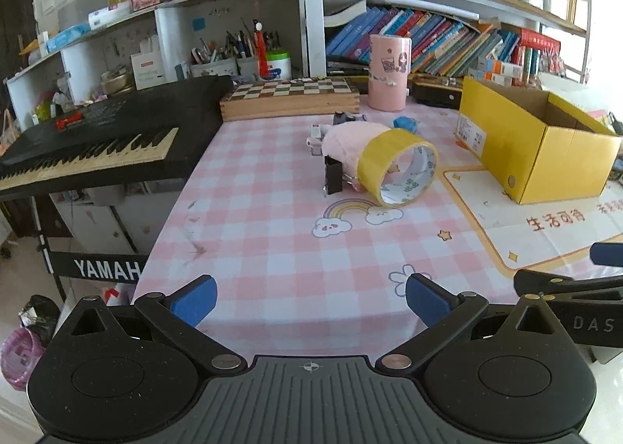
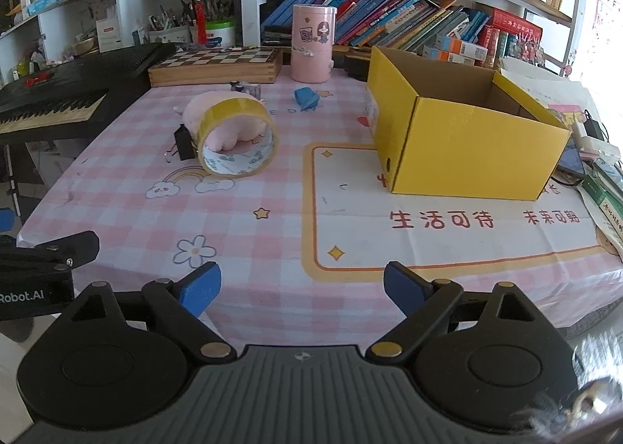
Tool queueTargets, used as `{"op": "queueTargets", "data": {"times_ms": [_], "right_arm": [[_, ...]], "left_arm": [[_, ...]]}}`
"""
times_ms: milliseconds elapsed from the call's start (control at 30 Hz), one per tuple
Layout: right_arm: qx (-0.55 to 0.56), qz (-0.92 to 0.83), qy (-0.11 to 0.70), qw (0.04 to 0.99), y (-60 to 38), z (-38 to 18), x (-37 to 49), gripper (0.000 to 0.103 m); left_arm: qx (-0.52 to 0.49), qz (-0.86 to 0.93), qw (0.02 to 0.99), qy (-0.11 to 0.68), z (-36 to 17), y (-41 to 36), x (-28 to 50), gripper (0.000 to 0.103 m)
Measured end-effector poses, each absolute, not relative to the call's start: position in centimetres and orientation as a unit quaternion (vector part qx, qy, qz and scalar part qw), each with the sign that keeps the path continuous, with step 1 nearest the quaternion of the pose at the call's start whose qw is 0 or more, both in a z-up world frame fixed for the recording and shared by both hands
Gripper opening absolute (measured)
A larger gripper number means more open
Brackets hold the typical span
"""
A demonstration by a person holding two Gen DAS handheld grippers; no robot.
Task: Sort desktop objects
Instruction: 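Move both tools toward the yellow tape roll and black binder clip, then grasp the yellow tape roll with the right tool while the left tool grasps the black binder clip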
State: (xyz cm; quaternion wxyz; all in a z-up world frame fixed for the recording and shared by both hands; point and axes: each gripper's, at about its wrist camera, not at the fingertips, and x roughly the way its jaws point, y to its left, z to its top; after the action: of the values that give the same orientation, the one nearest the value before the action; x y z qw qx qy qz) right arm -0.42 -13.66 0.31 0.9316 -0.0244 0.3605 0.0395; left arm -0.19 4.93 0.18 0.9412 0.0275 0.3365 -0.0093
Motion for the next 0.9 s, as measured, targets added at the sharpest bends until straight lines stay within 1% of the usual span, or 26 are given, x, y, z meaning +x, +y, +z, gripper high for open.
{"op": "queueTargets", "data": {"times_ms": [267,467,700,900], "right_arm": [[-0.04,0.06,0.365,0.928,-12.1,0.1,0.1,0.092],[-0.048,0.079,0.379,0.921,-11.3,-0.7,1.5,0.092],[-0.051,0.112,0.394,0.911,-10.0,-1.9,5.4,0.093],[-0.057,0.131,0.388,0.911,-8.5,-2.5,9.8,0.098]], "left_arm": [[-0.003,0.014,0.947,0.322,0.5,6.6,-0.4,0.103],[-0.018,0.034,0.939,0.343,-0.5,7.5,0.5,0.103],[-0.012,0.055,0.937,0.344,-0.7,8.0,2.9,0.103],[-0.019,0.068,0.933,0.353,-1.0,8.4,5.8,0.103]]}}
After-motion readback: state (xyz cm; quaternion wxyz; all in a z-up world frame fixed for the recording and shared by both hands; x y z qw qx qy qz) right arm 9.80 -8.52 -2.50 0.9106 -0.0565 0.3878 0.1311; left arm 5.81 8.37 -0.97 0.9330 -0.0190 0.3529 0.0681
